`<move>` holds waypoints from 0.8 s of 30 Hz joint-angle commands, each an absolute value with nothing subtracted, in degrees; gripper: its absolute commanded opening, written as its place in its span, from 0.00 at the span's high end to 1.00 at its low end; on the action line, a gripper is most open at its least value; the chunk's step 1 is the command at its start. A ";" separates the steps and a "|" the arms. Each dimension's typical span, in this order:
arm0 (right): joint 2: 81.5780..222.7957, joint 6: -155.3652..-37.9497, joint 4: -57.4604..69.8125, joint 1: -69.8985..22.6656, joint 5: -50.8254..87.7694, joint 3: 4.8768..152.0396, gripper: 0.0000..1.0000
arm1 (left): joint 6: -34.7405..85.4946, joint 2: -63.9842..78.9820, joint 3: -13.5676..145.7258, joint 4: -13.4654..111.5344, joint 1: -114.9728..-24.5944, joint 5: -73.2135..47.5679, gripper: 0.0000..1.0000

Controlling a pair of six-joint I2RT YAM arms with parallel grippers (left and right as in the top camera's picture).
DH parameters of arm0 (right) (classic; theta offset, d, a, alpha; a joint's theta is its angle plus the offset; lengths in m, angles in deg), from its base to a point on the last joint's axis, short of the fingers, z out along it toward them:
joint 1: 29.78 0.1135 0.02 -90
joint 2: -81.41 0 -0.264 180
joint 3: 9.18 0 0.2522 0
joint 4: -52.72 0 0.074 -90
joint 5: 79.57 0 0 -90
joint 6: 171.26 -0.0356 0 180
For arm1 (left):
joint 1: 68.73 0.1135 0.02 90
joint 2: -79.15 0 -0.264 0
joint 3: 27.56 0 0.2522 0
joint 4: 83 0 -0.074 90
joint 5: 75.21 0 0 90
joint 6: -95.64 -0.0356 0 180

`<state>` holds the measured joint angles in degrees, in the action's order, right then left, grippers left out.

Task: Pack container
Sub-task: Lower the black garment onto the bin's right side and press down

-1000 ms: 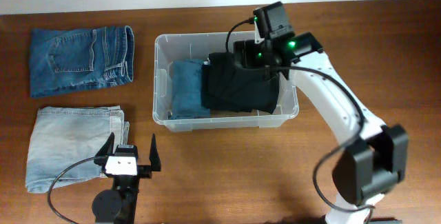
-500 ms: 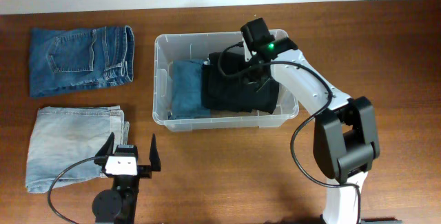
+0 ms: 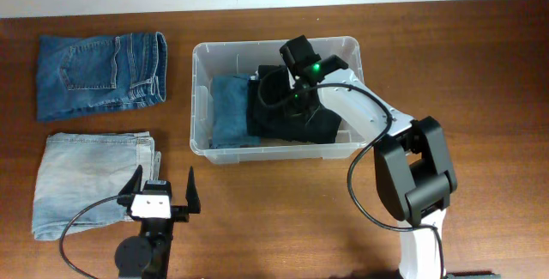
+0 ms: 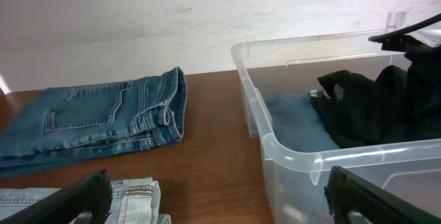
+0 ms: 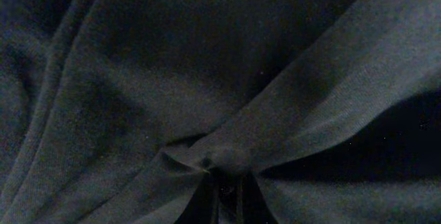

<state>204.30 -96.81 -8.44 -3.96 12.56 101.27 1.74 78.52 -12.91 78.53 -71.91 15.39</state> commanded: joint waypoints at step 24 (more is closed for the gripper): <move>207.76 -98.25 -6.84 0.46 17.56 110.56 0.82 | 1.02 78.81 -13.28 78.51 -71.56 14.98 0.01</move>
